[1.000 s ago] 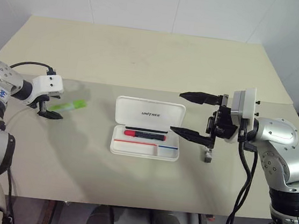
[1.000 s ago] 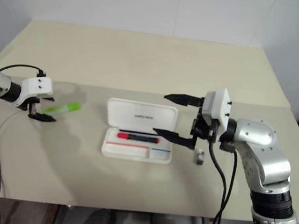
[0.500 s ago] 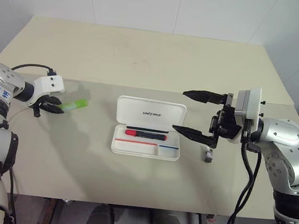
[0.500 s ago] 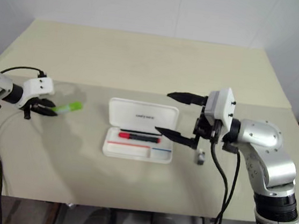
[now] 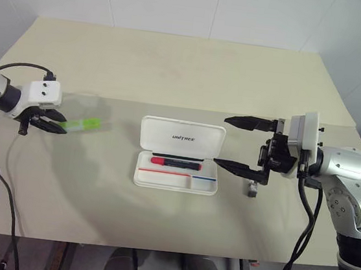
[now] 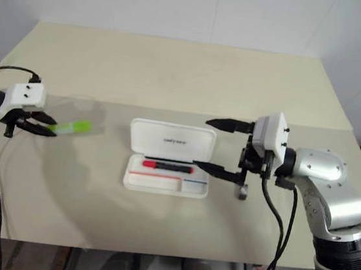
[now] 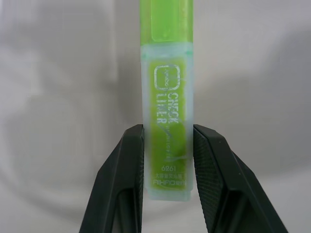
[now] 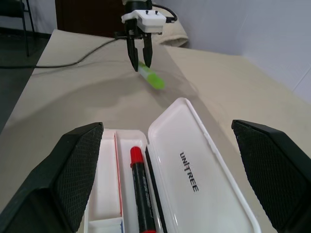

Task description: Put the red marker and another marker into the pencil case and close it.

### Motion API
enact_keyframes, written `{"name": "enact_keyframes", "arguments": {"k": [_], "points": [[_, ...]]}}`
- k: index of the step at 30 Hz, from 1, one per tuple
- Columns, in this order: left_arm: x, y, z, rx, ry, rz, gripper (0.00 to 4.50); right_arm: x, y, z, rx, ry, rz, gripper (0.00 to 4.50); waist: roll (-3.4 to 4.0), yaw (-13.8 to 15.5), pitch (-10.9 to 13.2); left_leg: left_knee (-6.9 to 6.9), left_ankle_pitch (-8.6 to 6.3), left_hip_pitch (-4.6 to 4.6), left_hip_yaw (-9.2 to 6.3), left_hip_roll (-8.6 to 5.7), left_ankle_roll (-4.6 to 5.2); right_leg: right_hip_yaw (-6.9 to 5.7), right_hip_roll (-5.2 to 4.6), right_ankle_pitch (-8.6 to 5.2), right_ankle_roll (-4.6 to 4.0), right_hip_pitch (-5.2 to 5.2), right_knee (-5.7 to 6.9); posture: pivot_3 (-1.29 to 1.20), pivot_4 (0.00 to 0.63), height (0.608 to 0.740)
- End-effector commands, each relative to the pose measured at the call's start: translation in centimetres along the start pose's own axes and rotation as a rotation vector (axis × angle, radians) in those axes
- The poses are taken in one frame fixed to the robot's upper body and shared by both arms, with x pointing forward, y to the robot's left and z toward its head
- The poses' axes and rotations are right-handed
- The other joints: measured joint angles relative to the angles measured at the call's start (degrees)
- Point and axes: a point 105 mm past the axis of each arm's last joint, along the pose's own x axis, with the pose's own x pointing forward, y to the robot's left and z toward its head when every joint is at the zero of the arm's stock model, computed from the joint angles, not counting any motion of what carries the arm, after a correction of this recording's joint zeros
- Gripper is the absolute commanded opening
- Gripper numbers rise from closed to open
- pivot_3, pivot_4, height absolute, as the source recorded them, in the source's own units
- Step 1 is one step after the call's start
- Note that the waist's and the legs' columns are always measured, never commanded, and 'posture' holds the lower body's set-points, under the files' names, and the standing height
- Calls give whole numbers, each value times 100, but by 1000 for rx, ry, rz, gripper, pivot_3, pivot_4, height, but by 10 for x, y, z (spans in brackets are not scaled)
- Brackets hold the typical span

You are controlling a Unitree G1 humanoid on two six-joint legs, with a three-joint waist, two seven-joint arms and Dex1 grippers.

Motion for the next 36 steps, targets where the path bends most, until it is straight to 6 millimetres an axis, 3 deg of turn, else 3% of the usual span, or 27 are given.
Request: {"name": "enact_keyframes", "arguments": {"k": [1, 7, 10, 15, 26, 36], "points": [[-8, -18, 24, 55, -91, -91, 1054, -8, 11, 5, -10, 11, 51, 4500, 0, -3, 0, 0, 0, 2, -1, 1, 0, 0, -1, 0, 0, 1, 1, 0, 150, 740], [7, -65, 69, 115, -227, -270, 1054, -14, 23, -8, -11, 70, 89, 4500, 0, -1, 0, 6, 0, 4, -5, 7, 0, -2, 0, 0, 0, 5, 7, 0, 150, 740], [21, -83, 102, 152, -299, -329, 1054, -16, 24, -14, 4, 82, 60, 4500, -1, -2, 0, 15, 1, 11, -6, 1, 1, -1, 1, 1, 2, 15, 10, 0, 150, 740], [34, -104, 125, 166, -343, -389, 1054, -22, 27, -23, 35, 108, 27, 4500, 0, -7, 0, 17, 2, 18, -6, -3, 3, 3, 2, 3, 4, 22, 7, 0, 150, 740], [81, -106, 153, 199, -356, -362, 1054, -30, 31, -32, 47, 144, -46, 4500, -1, 16, 0, 19, 2, 17, -9, -6, 3, 6, 6, 4, 6, 24, 0, 0, 150, 740], [95, -107, 158, 242, -342, -384, 1054, -31, 34, -29, 48, 150, -90, 4500, -1, 12, 0, 16, 2, 18, -9, -6, 3, 8, 6, 4, 6, 23, 0, 0, 150, 740]]}}
